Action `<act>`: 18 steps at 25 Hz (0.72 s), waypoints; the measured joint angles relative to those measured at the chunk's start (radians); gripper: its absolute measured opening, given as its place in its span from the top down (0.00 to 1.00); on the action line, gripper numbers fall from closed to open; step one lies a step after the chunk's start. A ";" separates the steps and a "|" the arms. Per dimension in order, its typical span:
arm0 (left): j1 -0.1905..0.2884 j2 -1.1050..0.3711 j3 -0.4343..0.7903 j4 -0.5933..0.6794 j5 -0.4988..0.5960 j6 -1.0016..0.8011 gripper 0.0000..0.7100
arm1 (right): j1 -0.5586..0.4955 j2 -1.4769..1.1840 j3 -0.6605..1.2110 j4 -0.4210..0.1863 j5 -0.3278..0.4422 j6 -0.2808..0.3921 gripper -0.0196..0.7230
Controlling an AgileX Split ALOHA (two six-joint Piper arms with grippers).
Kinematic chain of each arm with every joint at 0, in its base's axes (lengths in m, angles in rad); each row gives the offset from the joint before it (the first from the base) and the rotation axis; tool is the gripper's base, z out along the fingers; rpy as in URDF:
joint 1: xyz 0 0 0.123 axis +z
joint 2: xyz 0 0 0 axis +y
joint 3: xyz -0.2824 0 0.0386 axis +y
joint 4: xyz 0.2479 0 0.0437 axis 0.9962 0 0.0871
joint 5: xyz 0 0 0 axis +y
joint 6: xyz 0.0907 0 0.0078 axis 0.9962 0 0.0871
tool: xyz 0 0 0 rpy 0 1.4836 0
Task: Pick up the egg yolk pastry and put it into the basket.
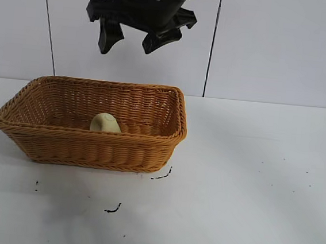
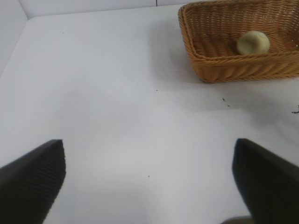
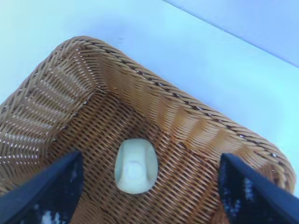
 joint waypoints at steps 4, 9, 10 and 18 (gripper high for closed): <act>0.000 0.000 0.000 0.000 0.000 0.000 0.02 | -0.142 0.000 -0.001 -0.022 0.056 0.007 0.20; 0.000 0.000 0.000 0.000 0.000 0.000 0.02 | -0.317 0.000 -0.001 -0.027 0.095 0.008 0.21; 0.000 0.000 0.000 0.000 0.000 0.000 0.02 | -0.341 0.000 -0.001 -0.027 0.104 0.009 0.21; 0.000 0.000 0.000 0.000 0.000 0.000 0.02 | -0.459 0.000 -0.002 -0.021 0.219 0.009 0.21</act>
